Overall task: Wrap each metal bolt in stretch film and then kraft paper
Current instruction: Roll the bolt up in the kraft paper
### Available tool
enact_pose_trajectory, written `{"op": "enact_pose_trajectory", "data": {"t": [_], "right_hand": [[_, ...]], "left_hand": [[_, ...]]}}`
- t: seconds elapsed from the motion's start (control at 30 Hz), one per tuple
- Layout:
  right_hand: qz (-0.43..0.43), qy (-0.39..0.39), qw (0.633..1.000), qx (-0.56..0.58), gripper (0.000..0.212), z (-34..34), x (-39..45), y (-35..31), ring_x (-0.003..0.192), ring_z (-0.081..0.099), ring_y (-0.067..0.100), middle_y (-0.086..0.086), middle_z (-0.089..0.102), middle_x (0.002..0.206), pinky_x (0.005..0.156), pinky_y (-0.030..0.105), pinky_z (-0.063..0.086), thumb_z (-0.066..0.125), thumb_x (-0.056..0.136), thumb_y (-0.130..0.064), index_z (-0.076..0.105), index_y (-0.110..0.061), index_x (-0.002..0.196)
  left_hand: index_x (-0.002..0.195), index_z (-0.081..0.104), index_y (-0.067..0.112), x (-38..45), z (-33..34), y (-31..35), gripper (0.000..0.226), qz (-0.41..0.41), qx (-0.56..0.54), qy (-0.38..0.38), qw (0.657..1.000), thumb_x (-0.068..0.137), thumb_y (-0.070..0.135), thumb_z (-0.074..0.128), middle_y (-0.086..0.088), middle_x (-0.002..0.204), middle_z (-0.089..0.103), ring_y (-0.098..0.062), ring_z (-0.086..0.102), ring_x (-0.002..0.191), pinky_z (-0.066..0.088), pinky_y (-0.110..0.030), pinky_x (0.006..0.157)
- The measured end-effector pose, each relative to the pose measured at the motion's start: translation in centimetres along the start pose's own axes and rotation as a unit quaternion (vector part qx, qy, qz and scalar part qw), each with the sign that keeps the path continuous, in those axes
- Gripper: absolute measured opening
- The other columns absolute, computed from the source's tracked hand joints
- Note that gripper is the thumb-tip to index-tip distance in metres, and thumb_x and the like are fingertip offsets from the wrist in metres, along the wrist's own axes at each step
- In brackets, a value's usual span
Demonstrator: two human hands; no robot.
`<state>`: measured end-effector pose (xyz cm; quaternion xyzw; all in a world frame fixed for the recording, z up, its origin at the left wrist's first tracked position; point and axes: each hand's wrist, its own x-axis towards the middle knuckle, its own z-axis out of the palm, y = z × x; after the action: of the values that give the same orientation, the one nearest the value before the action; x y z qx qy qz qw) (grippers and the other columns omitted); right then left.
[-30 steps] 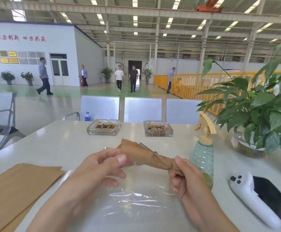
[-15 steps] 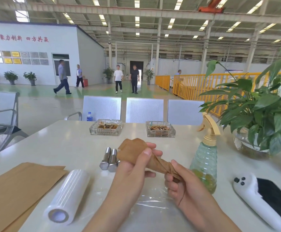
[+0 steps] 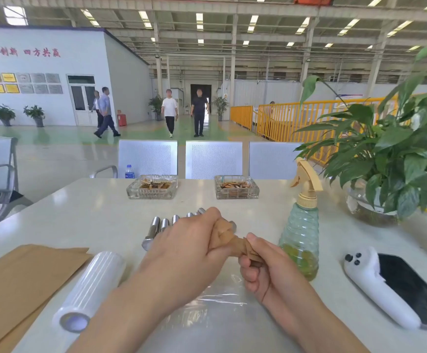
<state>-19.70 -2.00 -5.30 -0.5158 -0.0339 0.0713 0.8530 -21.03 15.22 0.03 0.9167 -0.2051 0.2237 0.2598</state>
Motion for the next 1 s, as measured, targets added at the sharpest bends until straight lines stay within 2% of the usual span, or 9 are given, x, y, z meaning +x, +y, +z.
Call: {"op": "enact_pose_trajectory", "data": {"t": [0.07,0.1,0.23,0.33,0.47,0.57,0.73,0.9,1.0], "right_hand": [[-0.007,-0.008,1.0,-0.007,0.025,-0.1,-0.1,0.0,0.044,0.044,0.011,0.007,0.052,0.063,0.037,0.021,0.037,0.065,0.09,-0.03,0.067,-0.005,0.087],[-0.01,-0.008,1.0,-0.012,0.027,-0.1,-0.2,0.1,0.044,0.044,0.012,0.007,0.052,0.064,0.037,0.021,0.038,0.066,0.089,-0.03,0.066,-0.004,0.086],[-0.009,-0.014,0.999,-0.031,0.026,-0.1,-0.4,0.4,0.045,0.048,0.012,0.009,0.055,0.065,0.038,0.022,0.04,0.061,0.1,-0.027,0.061,-0.001,0.098],[-0.005,-0.02,0.999,-0.033,0.024,0.1,-0.4,0.6,0.044,0.049,0.013,0.011,0.056,0.065,0.038,0.024,0.042,0.061,0.1,-0.026,0.06,-0.002,0.096],[-0.01,-0.023,0.999,-0.043,0.024,0.2,-0.4,0.7,0.044,0.05,0.015,0.014,0.057,0.066,0.037,0.025,0.043,0.065,0.096,-0.027,0.059,-0.003,0.093],[-0.007,-0.024,0.999,-0.048,0.027,0.4,-0.3,0.8,0.043,0.051,0.017,0.015,0.057,0.066,0.036,0.025,0.044,0.068,0.09,-0.028,0.057,-0.004,0.091],[-0.023,-0.027,0.998,-0.056,0.033,0.5,-0.2,0.8,0.041,0.048,0.017,0.016,0.055,0.064,0.034,0.026,0.043,0.07,0.083,-0.031,0.055,-0.002,0.09],[-0.026,-0.029,0.998,-0.049,0.031,0.3,-0.2,0.9,0.04,0.047,0.017,0.016,0.054,0.063,0.033,0.025,0.041,0.071,0.082,-0.031,0.057,-0.004,0.086],[-0.023,-0.032,0.998,-0.049,0.032,0.2,0.0,1.1,0.04,0.047,0.018,0.017,0.055,0.064,0.034,0.025,0.041,0.071,0.081,-0.032,0.056,-0.004,0.084]], "left_hand": [[0.089,0.04,0.035,0.1,-0.6,0.4,0.048,-0.004,0.1,-0.04,0.994,0.074,0.079,0.028,0.013,0.075,0.052,-0.008,0.05,0.072,0.037,-0.031,0.061],[0.09,0.036,0.034,0.1,-0.8,0.6,0.048,0.001,0.146,-0.051,0.988,0.077,0.08,0.033,0.013,0.075,0.048,-0.014,0.049,0.073,0.037,-0.034,0.064],[0.082,0.021,0.035,-0.1,-1.8,0.4,0.049,0.032,0.267,-0.075,0.96,0.085,0.079,0.042,0.01,0.072,0.035,-0.022,0.04,0.072,0.029,-0.036,0.067],[0.077,0.026,0.03,-0.3,-2.0,-0.2,0.052,0.038,0.238,-0.105,0.965,0.085,0.078,0.044,0.009,0.073,0.04,-0.021,0.044,0.073,0.031,-0.036,0.063],[0.088,0.039,0.033,-0.8,-1.8,-1.1,0.044,0.013,0.139,-0.126,0.982,0.08,0.075,0.045,0.009,0.078,0.052,-0.017,0.054,0.081,0.046,-0.034,0.064],[0.089,0.042,0.034,-1.0,-1.9,-1.1,0.038,0.002,0.121,-0.137,0.983,0.076,0.069,0.049,0.012,0.08,0.056,-0.011,0.055,0.079,0.039,-0.025,0.058],[0.099,0.05,0.032,-0.5,-1.7,0.2,0.014,0.007,0.244,-0.128,0.961,0.087,0.036,0.056,0.008,0.106,0.06,-0.021,0.062,0.102,0.036,-0.032,0.067],[0.114,0.051,0.032,-0.2,-1.0,1.1,0.03,0.006,0.289,-0.128,0.949,0.088,0.021,0.059,0.007,0.114,0.059,-0.022,0.06,0.109,0.033,-0.032,0.07],[0.108,0.05,0.032,-0.2,-1.1,1.4,0.025,-0.001,0.292,-0.133,0.947,0.088,0.02,0.058,0.007,0.114,0.059,-0.022,0.06,0.11,0.033,-0.032,0.071]]}}
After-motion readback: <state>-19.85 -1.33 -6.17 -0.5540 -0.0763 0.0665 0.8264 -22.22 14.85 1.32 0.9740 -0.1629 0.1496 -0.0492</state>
